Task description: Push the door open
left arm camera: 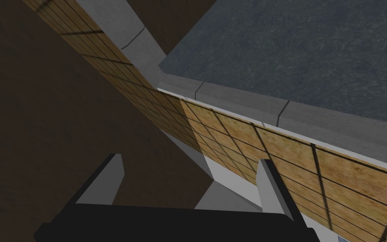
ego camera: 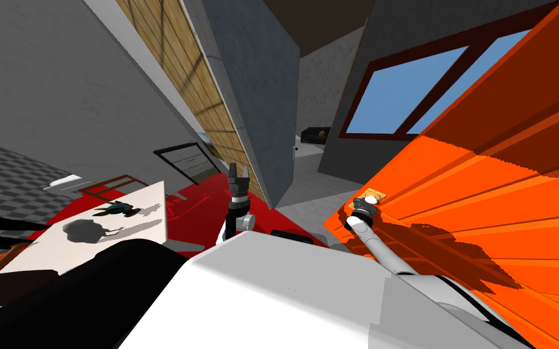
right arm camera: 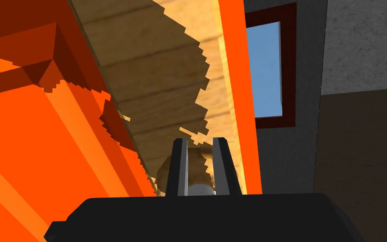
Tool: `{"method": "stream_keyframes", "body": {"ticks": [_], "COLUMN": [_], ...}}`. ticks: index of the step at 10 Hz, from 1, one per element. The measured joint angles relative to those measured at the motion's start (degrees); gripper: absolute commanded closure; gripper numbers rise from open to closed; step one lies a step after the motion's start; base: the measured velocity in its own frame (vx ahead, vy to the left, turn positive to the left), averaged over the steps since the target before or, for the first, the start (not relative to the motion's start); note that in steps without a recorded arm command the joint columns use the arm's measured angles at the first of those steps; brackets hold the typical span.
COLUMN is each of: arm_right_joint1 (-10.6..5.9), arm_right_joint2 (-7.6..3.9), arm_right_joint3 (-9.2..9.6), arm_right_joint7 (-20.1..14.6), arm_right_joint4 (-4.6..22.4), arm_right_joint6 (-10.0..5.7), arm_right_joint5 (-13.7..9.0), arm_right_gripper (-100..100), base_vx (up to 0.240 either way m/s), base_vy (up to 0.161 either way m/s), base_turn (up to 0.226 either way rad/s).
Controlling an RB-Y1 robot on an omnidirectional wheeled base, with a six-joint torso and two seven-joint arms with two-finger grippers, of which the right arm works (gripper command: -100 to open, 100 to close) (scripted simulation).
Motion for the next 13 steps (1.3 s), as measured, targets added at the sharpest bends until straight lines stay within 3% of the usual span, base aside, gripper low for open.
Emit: {"method": "stream_keyframes", "body": {"ticks": [4,5,13], "arm_right_joint1": [-0.83,-1.1,-0.29], "arm_right_joint2": [0.53,0.51,5.33], "arm_right_joint3": [0.64,0.96,-0.8], "arm_right_joint7": [-4.4,-5.6,-16.0], "arm_right_joint4": [-0.7,-0.3,-4.6], "arm_right_joint6": [0.71,0.85,2.66], "arm_right_joint5": [-2.2,-2.3,-2.4], "arm_right_gripper": [100,-100,-100], "base_vx": [0.052,0.011,-0.049], "base_vy": [-0.022,-0.011,-0.007], "base_turn": [-0.029,0.029,0.001]}}
